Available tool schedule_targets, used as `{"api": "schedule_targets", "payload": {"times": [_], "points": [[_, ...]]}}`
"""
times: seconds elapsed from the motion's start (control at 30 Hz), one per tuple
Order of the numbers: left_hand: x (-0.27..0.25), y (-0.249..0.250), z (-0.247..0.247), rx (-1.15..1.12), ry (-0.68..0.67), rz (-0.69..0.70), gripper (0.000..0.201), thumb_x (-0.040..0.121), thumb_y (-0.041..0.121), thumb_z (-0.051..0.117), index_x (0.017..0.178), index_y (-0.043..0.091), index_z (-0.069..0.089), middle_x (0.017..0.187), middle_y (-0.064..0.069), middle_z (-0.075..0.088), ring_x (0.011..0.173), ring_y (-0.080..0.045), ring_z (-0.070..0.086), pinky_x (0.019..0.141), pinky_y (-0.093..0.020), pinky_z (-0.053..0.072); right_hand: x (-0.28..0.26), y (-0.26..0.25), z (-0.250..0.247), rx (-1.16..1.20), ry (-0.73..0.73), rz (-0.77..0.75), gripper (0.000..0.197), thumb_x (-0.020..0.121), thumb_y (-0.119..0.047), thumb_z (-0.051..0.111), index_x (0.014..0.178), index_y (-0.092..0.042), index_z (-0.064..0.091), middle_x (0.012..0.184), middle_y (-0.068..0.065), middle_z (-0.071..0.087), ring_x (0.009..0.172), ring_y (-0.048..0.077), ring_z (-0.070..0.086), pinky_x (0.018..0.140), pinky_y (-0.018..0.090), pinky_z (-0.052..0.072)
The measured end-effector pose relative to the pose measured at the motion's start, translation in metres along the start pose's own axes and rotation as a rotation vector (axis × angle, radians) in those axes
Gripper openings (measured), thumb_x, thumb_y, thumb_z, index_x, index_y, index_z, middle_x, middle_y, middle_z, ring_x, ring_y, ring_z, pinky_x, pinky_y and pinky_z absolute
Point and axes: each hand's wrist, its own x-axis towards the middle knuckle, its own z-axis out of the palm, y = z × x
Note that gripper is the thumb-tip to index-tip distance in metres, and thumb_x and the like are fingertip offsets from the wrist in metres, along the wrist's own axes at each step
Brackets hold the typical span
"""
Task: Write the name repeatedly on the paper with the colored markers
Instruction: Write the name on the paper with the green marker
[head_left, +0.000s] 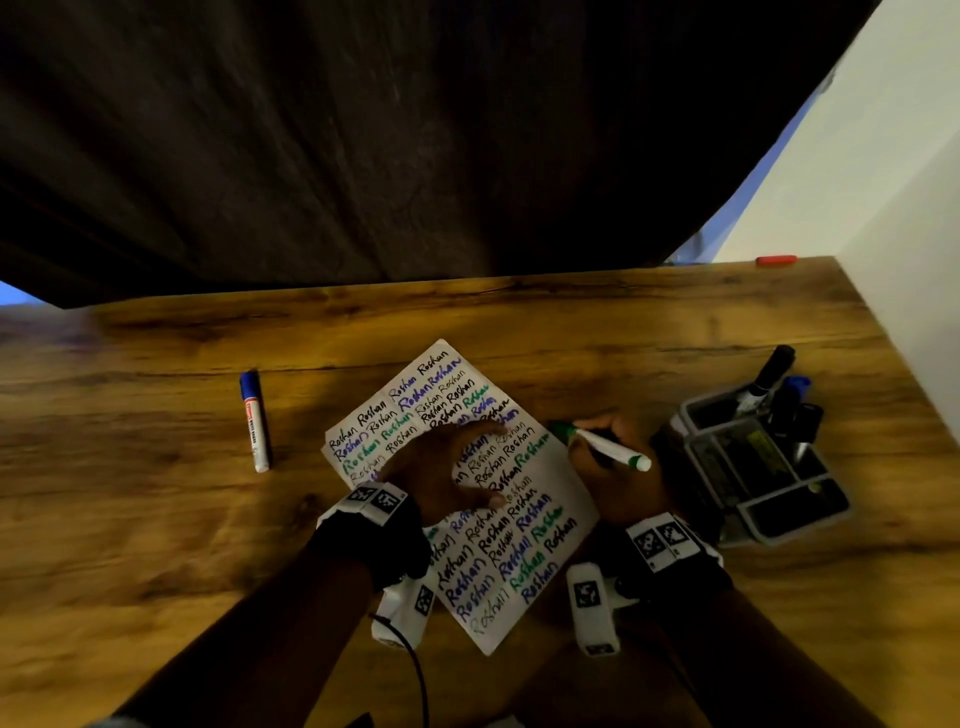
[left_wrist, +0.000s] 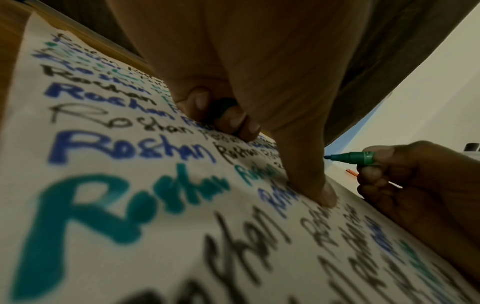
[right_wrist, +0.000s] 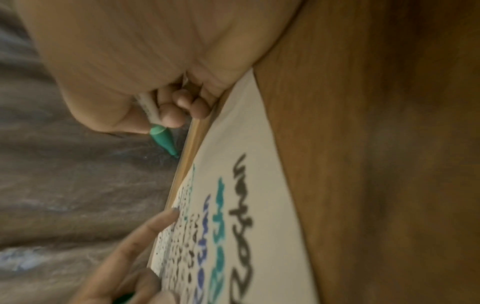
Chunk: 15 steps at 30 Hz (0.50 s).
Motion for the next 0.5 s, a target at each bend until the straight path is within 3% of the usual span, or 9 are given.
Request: {"api": "schedule_targets", "payload": {"times": [0.13, 0.23, 0.3, 0.37, 0.4, 0.43, 0.5], "points": [[-0.002, 0.002, -0.001, -0.002, -0.008, -0.002, 0.085, 0.07, 0.067, 0.078, 0.14, 0.061, 0.031, 0.151, 0.011, 0.043, 0.136, -0.016, 0.045, 0.11, -0.046, 0.043, 0.002, -0.005, -0.001, 0.069, -0.001, 0.017, 0.025, 0.086, -0.007, 0.067, 0.087, -0.03, 0.057, 0.087, -0.012, 0.064, 0.071, -0.012, 0.061, 0.06, 0.004, 0.046], [-0.004, 0.005, -0.002, -0.022, -0.012, -0.031, 0.098, 0.068, 0.067, 0.079, 0.147, 0.057, 0.021, 0.154, 0.007, 0.042, 0.138, -0.021, 0.045, 0.11, -0.048, 0.043, 0.005, -0.015, -0.004, 0.134, -0.019, 0.019, 0.016, 0.085, -0.001, 0.067, 0.093, -0.012, 0.059, 0.087, -0.008, 0.064, 0.07, -0.012, 0.061, 0.062, 0.005, 0.048], [-0.004, 0.01, -0.003, -0.036, -0.006, -0.068, 0.114, 0.068, 0.061, 0.083, 0.154, 0.047, 0.009, 0.151, -0.003, 0.046, 0.134, -0.026, 0.049, 0.109, -0.047, 0.045, 0.005, -0.024, -0.009, 0.152, -0.037, 0.011, 0.013, 0.084, -0.001, 0.069, 0.095, -0.006, 0.062, 0.086, -0.007, 0.066, 0.068, -0.012, 0.062, 0.06, 0.006, 0.048], [-0.007, 0.014, -0.006, -0.07, 0.021, -0.088, 0.124, 0.071, 0.051, 0.085, 0.156, 0.037, -0.003, 0.131, -0.01, 0.06, 0.116, -0.028, 0.061, 0.096, -0.043, 0.051, 0.005, -0.037, -0.016, 0.133, -0.054, -0.035, 0.014, 0.083, -0.004, 0.072, 0.094, -0.011, 0.066, 0.089, -0.008, 0.068, 0.075, -0.011, 0.063, 0.064, 0.006, 0.049], [-0.007, 0.014, -0.007, -0.097, 0.033, -0.083, 0.124, 0.073, 0.047, 0.085, 0.157, 0.032, -0.006, 0.114, -0.007, 0.065, 0.1, -0.021, 0.066, 0.086, -0.038, 0.053, 0.006, -0.043, -0.019, 0.133, -0.062, -0.06, 0.016, 0.083, -0.007, 0.073, 0.093, -0.018, 0.068, 0.092, -0.009, 0.07, 0.08, -0.008, 0.065, 0.068, 0.008, 0.05], [-0.007, 0.014, -0.009, -0.117, 0.054, -0.066, 0.122, 0.076, 0.045, 0.084, 0.157, 0.029, -0.006, 0.096, -0.002, 0.064, 0.083, -0.012, 0.064, 0.076, -0.031, 0.052, 0.007, -0.048, -0.024, 0.134, -0.066, -0.087, 0.017, 0.083, -0.009, 0.073, 0.092, -0.023, 0.069, 0.094, -0.007, 0.072, 0.085, -0.003, 0.067, 0.073, 0.013, 0.052], [-0.012, 0.018, -0.011, -0.152, 0.126, -0.011, 0.115, 0.081, 0.04, 0.081, 0.158, 0.026, -0.003, 0.079, 0.007, 0.056, 0.064, -0.001, 0.054, 0.065, -0.021, 0.043, 0.004, -0.06, -0.03, 0.136, -0.068, -0.121, 0.013, 0.086, -0.015, 0.072, 0.092, -0.027, 0.072, 0.092, -0.002, 0.075, 0.088, 0.012, 0.07, 0.077, 0.03, 0.057]]}}
